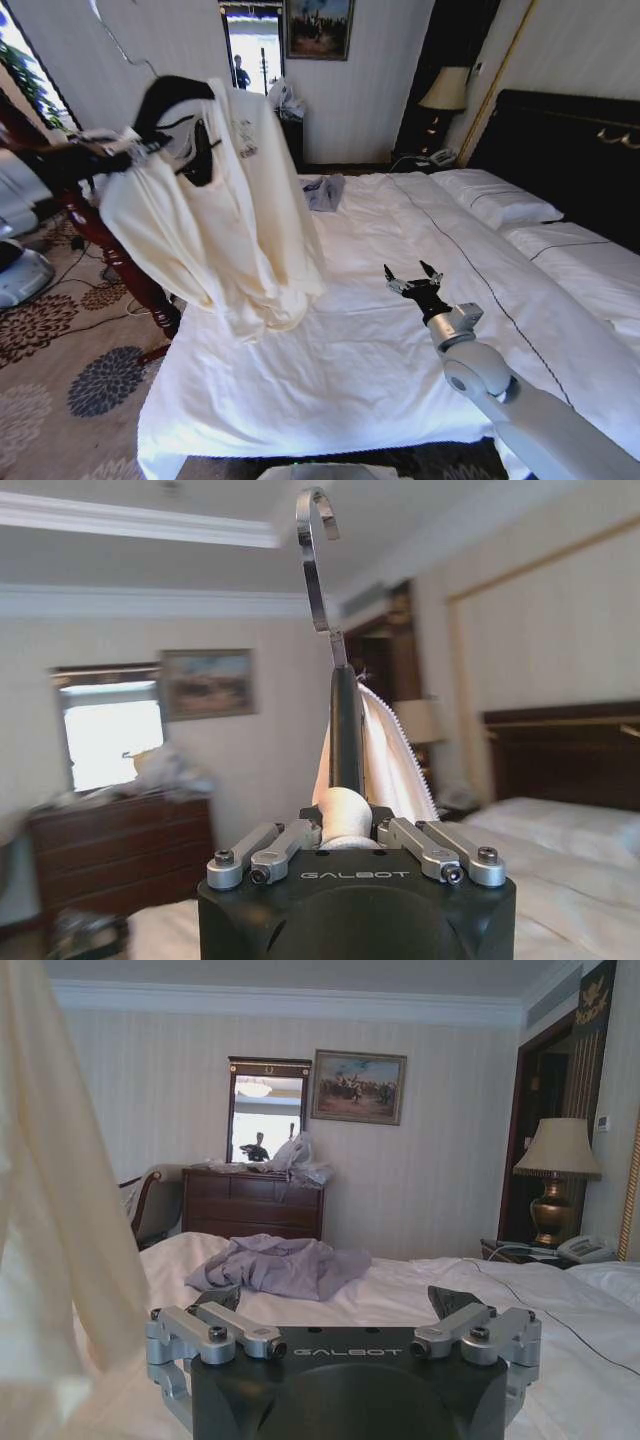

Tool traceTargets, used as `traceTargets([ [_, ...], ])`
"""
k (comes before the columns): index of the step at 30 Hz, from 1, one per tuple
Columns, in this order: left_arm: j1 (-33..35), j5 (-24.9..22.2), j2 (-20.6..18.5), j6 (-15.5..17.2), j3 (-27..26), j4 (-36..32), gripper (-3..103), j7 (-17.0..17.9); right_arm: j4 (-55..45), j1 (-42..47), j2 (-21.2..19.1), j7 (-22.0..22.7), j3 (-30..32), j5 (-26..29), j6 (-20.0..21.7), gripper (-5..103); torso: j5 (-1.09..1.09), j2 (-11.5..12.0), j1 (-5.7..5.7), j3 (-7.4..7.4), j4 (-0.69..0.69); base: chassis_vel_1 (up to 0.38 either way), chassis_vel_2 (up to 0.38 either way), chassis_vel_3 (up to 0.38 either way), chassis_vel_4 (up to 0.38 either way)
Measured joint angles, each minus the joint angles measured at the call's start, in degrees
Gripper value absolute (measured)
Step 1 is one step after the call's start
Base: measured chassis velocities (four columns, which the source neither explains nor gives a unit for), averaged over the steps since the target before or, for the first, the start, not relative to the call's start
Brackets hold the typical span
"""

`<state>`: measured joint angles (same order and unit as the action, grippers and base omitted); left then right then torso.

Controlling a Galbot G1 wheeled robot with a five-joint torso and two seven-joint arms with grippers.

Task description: Pick up the clothes from the bed and hang them on the clothes hanger.

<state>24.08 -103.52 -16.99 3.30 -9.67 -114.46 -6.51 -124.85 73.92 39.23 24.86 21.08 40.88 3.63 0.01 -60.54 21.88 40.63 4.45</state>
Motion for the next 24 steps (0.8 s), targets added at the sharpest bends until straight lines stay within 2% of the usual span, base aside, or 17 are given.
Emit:
traceTargets([
  [2,-1.11,-0.93,-0.60,0.85,0.52,-0.11,19,1.18,0.00,-0.01,-0.01,-0.01,-0.02,-0.01,0.00,100,0.00,0.00,-0.01,0.00,0.00,0.000,0.000,0.000,0.000],
  [4,-6.00,-2.11,-1.92,2.27,4.69,-0.61,19,3.41,0.01,-0.06,-0.02,-0.02,-0.06,-0.02,-0.02,100,0.01,0.00,0.00,0.00,0.01,0.000,0.000,0.000,0.000],
  [6,-7.56,-2.45,-2.11,2.61,6.21,-0.86,19,3.82,0.01,-0.06,-0.02,-0.02,-0.06,-0.02,-0.02,100,0.01,0.00,0.00,0.00,0.00,0.000,0.000,0.000,0.000],
  [8,-13.92,-4.07,-2.86,3.75,12.71,-2.05,19,5.13,0.02,-0.10,-0.03,-0.04,-0.09,-0.04,-0.03,100,-0.02,0.00,0.00,0.00,0.00,0.000,0.000,0.000,0.000],
  [10,-15.31,-4.42,-3.06,3.93,14.28,-2.25,19,5.35,0.02,-0.10,-0.03,-0.04,-0.09,-0.04,-0.04,100,-0.02,0.00,0.00,0.00,-0.01,0.000,0.000,0.000,0.000],
  [12,-20.40,-5.75,-3.47,4.45,19.19,-2.43,19,5.90,0.02,-0.12,-0.04,-0.04,-0.10,-0.05,-0.05,100,-0.02,0.00,-0.01,-0.01,-0.01,0.000,0.000,0.000,0.000],
  [19,-24.06,-12.73,-3.46,6.84,20.12,-0.32,18,8.25,0.02,-0.15,-0.05,-0.05,-0.13,-0.06,-0.08,100,0.00,0.00,0.00,-0.01,0.01,0.000,0.000,0.000,0.000],
  [24,-22.12,-13.46,-2.69,7.88,18.78,2.80,18,9.40,0.03,-0.17,-0.05,-0.04,-0.15,-0.06,-0.09,100,-0.02,0.00,0.00,0.00,-0.01,0.000,0.000,0.000,0.000],
])
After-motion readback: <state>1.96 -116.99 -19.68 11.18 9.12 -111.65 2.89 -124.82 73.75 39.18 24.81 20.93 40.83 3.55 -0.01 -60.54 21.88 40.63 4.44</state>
